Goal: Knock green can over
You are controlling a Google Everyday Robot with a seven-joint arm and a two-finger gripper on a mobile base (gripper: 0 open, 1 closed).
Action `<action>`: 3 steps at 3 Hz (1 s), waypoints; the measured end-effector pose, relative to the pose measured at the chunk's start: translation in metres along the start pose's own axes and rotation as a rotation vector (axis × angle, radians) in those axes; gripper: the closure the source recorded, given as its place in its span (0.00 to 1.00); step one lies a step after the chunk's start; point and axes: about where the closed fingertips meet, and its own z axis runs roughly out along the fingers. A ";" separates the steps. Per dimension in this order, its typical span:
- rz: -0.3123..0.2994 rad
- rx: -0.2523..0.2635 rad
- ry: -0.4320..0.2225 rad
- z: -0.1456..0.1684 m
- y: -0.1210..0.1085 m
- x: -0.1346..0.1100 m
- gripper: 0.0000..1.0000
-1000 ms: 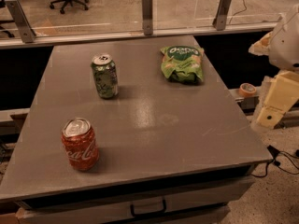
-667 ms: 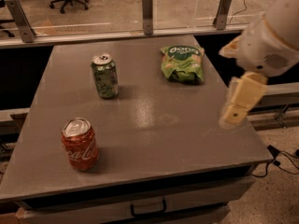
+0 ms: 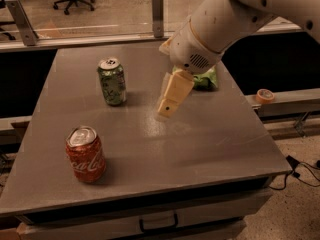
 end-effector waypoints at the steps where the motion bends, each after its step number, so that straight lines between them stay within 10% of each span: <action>1: 0.000 0.000 0.000 0.000 0.000 0.000 0.00; 3: 0.026 0.062 -0.092 0.042 -0.026 -0.016 0.00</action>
Offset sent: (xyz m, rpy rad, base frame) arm 0.0303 0.0235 -0.0178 0.0909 -0.0583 -0.0633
